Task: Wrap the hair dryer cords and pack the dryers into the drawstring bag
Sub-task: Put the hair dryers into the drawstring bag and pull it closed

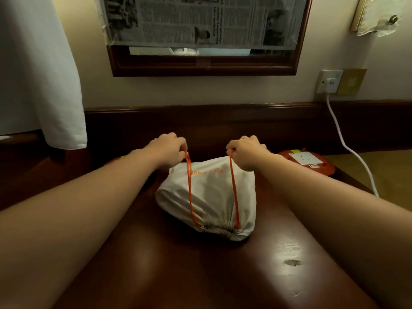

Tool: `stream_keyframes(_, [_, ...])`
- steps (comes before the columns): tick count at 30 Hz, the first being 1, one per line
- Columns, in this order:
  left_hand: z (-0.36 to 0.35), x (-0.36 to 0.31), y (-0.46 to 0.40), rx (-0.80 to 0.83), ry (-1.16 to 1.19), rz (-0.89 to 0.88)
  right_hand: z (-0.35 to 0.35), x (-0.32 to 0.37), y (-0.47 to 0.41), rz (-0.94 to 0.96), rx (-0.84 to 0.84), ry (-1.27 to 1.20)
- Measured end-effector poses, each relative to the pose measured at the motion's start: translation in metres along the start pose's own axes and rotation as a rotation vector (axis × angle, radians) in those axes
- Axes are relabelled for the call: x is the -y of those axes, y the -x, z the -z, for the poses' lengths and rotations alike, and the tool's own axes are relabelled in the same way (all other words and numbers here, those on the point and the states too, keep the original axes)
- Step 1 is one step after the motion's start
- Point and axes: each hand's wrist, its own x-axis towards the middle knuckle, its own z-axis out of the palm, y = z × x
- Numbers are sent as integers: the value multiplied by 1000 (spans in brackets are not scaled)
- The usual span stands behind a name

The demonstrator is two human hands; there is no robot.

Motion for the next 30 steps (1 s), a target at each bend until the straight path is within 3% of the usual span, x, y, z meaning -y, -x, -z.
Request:
stream_keyframes(4, [-50,-28,-7,55,128,138,-28,8,-12,-121,61,76])
stream_keyframes(8, [-65,-23,7,-153,214,211,-31,3,1,-210,-189,-76])
stream_keyframes(11, [-64,-18,35,-230,271,131,-46,-3,29,-153,-210,-185])
stream_keyframes(15, [-73,-36,85,-161,207,-70,-78,4,77,-46,-142,-267])
stream_keyframes(19, [-94,-48,108,-31,-84,-234,-109,13,103,72,-53,-205])
stream_keyframes(23, [-114,-48,106,-38,-214,-203,-130,14,102,97,-45,-193])
stream_keyframes(30, [-126,-42,76,-72,-231,-144,-135,6,59,118,-44,-200])
